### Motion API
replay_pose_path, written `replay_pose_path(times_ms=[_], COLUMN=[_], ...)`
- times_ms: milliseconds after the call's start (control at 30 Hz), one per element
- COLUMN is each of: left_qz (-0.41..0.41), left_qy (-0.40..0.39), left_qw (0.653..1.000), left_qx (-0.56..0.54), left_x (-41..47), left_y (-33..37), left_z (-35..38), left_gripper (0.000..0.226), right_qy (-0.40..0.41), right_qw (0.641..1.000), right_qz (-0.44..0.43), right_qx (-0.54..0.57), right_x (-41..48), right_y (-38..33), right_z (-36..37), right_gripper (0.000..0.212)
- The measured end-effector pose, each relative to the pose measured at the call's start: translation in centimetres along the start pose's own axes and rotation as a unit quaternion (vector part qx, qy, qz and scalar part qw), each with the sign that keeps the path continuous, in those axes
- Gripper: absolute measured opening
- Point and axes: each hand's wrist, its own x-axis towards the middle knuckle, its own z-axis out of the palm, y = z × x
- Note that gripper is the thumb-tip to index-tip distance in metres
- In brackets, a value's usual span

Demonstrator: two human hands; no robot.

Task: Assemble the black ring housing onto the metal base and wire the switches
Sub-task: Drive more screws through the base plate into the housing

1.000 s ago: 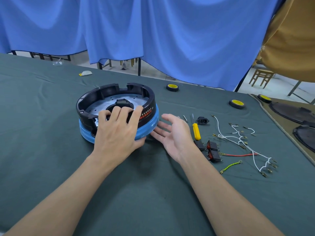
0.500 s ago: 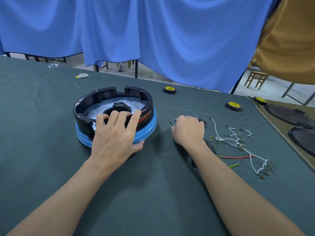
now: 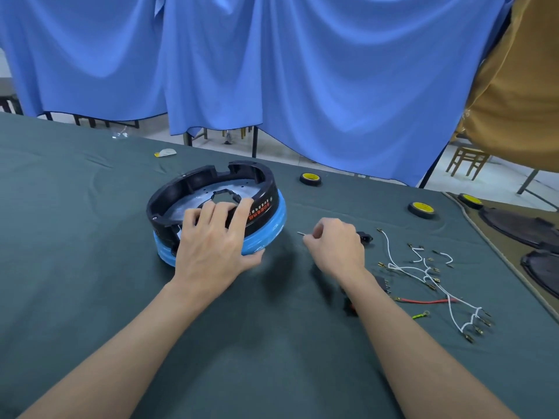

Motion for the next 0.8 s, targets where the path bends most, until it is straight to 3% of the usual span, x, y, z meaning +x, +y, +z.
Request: replay_pose_path(times_ms=[200,333,433,567,667,800], left_qz=[-0.137,-0.266,-0.370,-0.493,-0.571,-0.635], left_qy=[0.008,-0.008,0.013,0.024,-0.010,-0.066], left_qw=[0.985,0.929,0.851,0.670,0.557,0.475], left_qx=[-0.103,-0.255,-0.373,-0.555,-0.603,-0.606], left_x=[2.6,5.0,6.3,7.1,6.8,5.9], left_y=[0.4,0.0,-1.0,-2.9,-3.7,-4.1], left_z=[-3.5,-6.5,-8.4,-9.7,-9.9,-9.2], left_gripper=[0.082,0.073,0.063,0.041,0.028,0.042], right_qy=[0.010,0.044,0.080,0.093,0.087,0.073], right_qw=[0.994,0.985,0.971,0.952,0.945,0.942], right_qz=[-0.035,-0.062,-0.094,-0.126,-0.142,-0.161], right_qx=[0.101,0.155,0.204,0.263,0.280,0.284], right_x=[-0.8,-1.3,-1.7,-2.1,-2.3,-2.6], right_y=[-0.8,-1.9,-2.9,-3.9,-4.7,-5.7], right_z=[-2.8,-5.3,-7.3,-9.5,-10.4,-10.8], right_gripper=[0.007,0.007,0.007,0.010,0.013,0.016])
